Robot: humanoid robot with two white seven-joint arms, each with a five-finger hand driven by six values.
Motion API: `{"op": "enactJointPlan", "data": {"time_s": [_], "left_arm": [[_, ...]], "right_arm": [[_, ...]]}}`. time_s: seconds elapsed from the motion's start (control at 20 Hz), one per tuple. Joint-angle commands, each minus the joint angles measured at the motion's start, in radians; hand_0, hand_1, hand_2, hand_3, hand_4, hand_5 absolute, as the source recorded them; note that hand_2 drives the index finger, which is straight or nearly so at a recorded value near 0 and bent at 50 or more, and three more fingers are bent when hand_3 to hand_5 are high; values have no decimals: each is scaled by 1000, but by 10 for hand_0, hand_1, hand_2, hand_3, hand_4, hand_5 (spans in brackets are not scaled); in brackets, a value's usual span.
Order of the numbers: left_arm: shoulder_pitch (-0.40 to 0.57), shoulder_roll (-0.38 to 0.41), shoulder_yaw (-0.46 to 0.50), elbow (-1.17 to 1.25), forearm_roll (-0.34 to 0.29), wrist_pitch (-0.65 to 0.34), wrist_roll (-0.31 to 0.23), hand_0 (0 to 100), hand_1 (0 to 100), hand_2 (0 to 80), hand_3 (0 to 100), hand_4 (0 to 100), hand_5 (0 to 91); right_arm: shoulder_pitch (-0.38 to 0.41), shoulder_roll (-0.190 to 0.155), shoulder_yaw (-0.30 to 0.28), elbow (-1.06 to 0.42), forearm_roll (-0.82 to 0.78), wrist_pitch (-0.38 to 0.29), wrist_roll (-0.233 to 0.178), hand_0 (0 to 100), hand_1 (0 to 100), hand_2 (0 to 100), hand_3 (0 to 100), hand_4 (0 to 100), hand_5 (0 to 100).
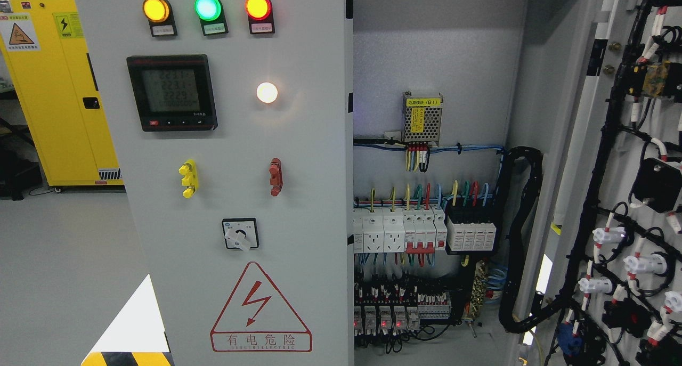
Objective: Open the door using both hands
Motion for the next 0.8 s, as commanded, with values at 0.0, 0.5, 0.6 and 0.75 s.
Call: {"op": "enactJointPlan", "data": {"time_s": [0.0, 0.5, 0.6, 0.75], "left_arm": [[-3, -24, 167, 498, -4, 15, 0, 0, 0, 0, 0, 0, 0], [-4, -41, 113, 516, -13, 104, -7, 0, 0, 0, 0, 0, 0], [-4, -41, 109, 516, -12, 104, -7, 0, 0, 0, 0, 0, 0], [-4, -43, 109, 516, -12, 104, -7, 0, 0, 0, 0, 0, 0]], "right_arm": [[0, -14, 0, 2, 0, 1, 3, 216, 0, 0, 0, 0, 0], [7, -31, 0, 0, 0, -1, 3, 218, 0, 0, 0, 0, 0], [7, -31, 0, 0, 0, -1, 3, 217, 0, 0, 0, 0, 0], [7, -33, 0, -6, 0, -1, 3, 217, 0, 0, 0, 0, 0]]}}
